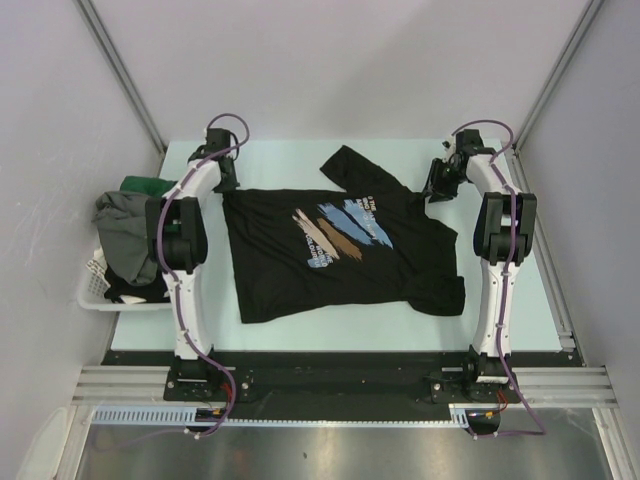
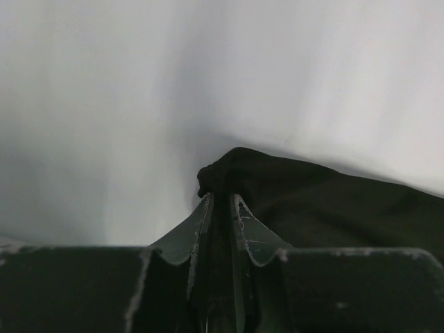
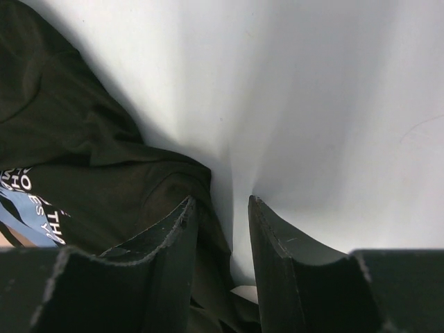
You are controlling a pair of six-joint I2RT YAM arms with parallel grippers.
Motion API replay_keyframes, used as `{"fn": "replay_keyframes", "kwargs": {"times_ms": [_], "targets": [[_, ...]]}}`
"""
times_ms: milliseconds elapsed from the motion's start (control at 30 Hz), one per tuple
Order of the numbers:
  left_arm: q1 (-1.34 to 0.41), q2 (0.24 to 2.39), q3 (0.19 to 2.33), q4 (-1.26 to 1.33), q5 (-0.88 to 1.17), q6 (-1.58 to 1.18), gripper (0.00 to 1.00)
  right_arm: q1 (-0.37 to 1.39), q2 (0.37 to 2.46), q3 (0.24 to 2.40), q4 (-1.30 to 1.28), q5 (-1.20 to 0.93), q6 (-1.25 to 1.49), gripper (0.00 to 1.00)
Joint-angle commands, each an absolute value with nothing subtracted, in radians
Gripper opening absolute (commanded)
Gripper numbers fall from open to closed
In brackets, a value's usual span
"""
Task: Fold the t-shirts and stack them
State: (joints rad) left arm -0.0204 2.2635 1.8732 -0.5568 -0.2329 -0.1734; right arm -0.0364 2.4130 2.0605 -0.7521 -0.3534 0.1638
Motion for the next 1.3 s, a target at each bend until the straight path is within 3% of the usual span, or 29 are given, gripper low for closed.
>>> {"fn": "replay_keyframes", "kwargs": {"times_ms": [0,333,500,567,1267], "targets": [[-0.029,2.209,1.881,-0.557,-0.247,-0.15,0.2,-0.037,2.427,2.12,-0.726,-0.379,0.17,0.4],[-0.031,2.217,1.891,-0.561,-0.268,-0.141,0.2,-0.031,2.46,2.138,-0.704,-0.4,0.184,0.34],[-0.031,2.217,1.893,-0.563,-0.272,-0.14,0.2,-0.029,2.468,2.141,-0.696,-0.403,0.195,0.15],[-0.031,2.215,1.894,-0.561,-0.272,-0.14,0.2,-0.032,2.474,2.146,-0.693,-0.399,0.207,0.0],[-0.029,2.247,1.902,-0.561,-0.253,-0.141,0.2,-0.101,2.508,2.264,-0.716,-0.333,0.175,0.0]]}}
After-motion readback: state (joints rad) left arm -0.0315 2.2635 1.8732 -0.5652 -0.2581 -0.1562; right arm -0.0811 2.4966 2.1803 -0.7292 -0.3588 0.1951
